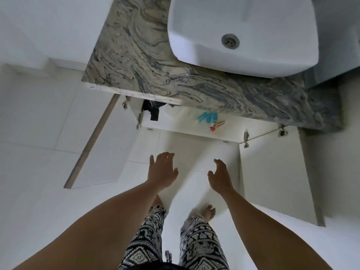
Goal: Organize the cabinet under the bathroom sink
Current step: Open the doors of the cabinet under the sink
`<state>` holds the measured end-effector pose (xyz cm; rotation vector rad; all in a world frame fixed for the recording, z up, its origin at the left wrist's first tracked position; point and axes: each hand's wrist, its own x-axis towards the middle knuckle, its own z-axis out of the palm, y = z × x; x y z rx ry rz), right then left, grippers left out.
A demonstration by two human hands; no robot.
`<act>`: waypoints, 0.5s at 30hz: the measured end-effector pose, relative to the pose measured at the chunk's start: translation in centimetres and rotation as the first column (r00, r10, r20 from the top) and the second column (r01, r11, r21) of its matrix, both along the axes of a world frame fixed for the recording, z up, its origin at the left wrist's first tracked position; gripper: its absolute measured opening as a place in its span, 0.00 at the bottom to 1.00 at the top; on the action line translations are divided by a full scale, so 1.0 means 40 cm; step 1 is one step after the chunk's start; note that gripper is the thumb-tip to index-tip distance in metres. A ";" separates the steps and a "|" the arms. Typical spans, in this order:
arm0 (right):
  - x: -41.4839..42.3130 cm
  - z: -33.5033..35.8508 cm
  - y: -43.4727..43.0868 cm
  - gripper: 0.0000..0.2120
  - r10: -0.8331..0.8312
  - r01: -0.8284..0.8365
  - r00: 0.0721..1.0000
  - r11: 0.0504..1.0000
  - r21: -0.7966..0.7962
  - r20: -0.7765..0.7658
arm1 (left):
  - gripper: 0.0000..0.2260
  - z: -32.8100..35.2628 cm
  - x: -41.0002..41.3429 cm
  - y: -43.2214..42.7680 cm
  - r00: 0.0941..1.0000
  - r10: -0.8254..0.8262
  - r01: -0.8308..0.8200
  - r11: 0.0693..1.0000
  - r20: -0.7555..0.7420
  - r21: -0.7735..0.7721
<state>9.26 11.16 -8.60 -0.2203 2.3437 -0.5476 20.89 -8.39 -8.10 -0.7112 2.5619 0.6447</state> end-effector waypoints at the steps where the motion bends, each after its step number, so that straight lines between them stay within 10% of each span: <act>1: -0.004 -0.013 0.034 0.28 -0.011 0.011 1.000 1.000 0.002 0.000 | 0.28 -0.013 -0.016 0.029 1.000 -0.012 0.012 1.000 0.012 0.012; 15: -0.077 -0.521 0.262 0.27 -0.080 0.079 0.993 0.997 0.007 0.083 | 0.28 -0.500 -0.158 0.328 0.994 -0.014 0.005 0.996 0.108 0.089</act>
